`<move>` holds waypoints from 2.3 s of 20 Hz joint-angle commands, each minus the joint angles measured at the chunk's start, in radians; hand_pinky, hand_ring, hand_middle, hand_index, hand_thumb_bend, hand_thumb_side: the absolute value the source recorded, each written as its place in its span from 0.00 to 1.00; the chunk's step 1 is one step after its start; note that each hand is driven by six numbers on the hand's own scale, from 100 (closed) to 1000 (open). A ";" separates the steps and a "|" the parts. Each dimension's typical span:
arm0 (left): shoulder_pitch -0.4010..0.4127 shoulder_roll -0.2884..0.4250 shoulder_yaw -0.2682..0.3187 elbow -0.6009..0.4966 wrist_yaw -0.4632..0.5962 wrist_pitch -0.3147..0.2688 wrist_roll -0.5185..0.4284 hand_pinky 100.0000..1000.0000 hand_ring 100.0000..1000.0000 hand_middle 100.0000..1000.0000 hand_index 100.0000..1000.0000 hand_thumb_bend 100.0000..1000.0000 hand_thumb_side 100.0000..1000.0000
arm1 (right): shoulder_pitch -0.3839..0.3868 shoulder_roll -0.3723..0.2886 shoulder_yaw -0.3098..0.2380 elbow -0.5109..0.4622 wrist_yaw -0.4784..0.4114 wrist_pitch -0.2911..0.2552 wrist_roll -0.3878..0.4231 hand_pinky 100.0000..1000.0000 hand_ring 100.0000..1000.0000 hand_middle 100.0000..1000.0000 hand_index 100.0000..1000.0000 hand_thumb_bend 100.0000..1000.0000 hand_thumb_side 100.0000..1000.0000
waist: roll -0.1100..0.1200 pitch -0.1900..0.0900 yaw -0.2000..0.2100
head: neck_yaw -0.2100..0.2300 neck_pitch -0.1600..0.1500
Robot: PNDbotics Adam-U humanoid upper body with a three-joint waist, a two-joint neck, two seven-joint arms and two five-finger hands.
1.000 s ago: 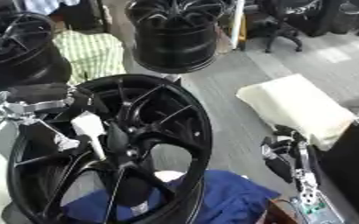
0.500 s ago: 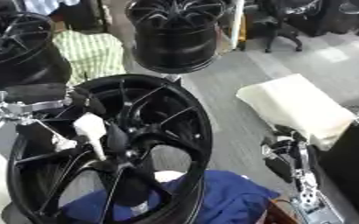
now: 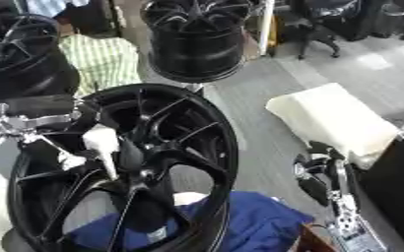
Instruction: Pull the pin out of the wheel hub.
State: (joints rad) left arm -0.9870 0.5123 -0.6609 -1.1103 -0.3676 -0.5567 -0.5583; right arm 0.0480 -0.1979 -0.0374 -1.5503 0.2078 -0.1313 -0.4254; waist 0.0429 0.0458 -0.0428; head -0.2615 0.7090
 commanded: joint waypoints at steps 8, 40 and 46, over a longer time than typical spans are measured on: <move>-0.023 0.021 0.037 0.012 0.050 -0.350 -0.349 0.50 0.36 0.29 0.61 0.00 0.13 | -0.006 -0.016 -0.007 -0.009 0.001 -0.001 -0.006 0.45 0.48 0.61 0.74 0.07 0.00 | -0.004 -0.013 0.001 | -0.002 -0.011; 0.375 0.330 0.634 -0.089 0.278 -0.058 -0.348 0.68 0.64 0.59 0.81 0.05 0.16 | -0.002 -0.008 -0.023 -0.011 -0.002 0.003 -0.023 0.45 0.48 0.61 0.74 0.08 0.00 | -0.017 -0.003 0.036 | -0.022 0.002; 0.588 0.259 0.837 -0.062 0.229 0.067 -0.228 0.72 0.73 0.71 0.84 0.22 0.40 | 0.001 -0.004 -0.029 -0.015 -0.003 0.007 -0.028 0.44 0.48 0.61 0.74 0.08 0.00 | -0.027 0.002 0.045 | -0.028 0.004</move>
State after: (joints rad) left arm -0.3921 0.7594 0.1266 -1.1652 -0.1299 -0.4074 -0.7075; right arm 0.0536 -0.1954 -0.0583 -1.5493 0.2069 -0.1248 -0.4480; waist 0.0142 0.0506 0.0021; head -0.2851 0.7114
